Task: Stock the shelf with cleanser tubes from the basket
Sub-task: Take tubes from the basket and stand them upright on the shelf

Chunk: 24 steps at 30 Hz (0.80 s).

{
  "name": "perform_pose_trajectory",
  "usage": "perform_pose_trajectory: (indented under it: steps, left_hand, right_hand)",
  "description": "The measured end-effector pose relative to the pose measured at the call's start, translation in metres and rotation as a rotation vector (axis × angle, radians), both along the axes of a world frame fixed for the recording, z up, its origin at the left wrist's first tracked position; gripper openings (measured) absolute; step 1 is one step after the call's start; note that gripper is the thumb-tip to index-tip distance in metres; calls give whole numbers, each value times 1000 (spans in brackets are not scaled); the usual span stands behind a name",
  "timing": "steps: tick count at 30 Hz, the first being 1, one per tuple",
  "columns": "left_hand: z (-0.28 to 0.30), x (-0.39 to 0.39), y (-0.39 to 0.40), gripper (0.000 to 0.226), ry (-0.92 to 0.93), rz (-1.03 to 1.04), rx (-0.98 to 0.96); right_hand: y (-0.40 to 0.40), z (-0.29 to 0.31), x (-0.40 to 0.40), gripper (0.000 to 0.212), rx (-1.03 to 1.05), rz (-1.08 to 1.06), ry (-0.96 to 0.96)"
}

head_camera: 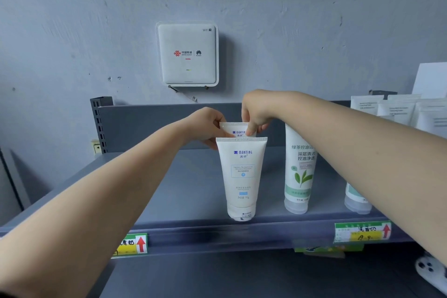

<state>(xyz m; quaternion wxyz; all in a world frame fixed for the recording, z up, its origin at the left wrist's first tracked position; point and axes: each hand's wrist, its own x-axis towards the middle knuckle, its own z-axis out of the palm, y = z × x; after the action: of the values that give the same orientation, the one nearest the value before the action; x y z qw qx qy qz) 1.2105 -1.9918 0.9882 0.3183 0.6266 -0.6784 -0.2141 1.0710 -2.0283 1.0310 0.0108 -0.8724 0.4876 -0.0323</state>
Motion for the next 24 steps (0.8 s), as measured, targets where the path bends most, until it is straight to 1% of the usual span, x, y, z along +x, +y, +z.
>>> perform_pose_trajectory:
  steps: [3, 6, 9, 11, 13, 15, 19, 24]
  left_hand:
    - [2, 1, -1, 21, -31, -7, 34]
    - [9, 2, 1, 20, -17, 27, -4]
    - [19, 0, 8, 12, 12, 119, -165]
    - [25, -4, 17, 9, -55, 173, -287]
    - [31, -12, 30, 12, -142, 217, -392]
    - [37, -24, 45, 18, -257, 247, -480]
    - [38, -59, 71, 23, -524, 263, -654]
    - [28, -122, 87, 32, -686, 214, -760]
  right_hand:
    - [2, 3, -2, 28, -45, 21, 22]
    - [3, 12, -9, 24, -210, 50, -54]
    - [16, 22, -20, 17, -392, 51, -197]
    - [29, 26, -30, 16, -513, 49, -266]
    - [41, 27, -41, 17, -620, 48, -299]
    - [52, 25, -53, 20, -706, 51, -274]
    - [75, 14, -86, 29, -871, 72, -94]
    - [105, 1, -151, 30, -909, 24, -2]
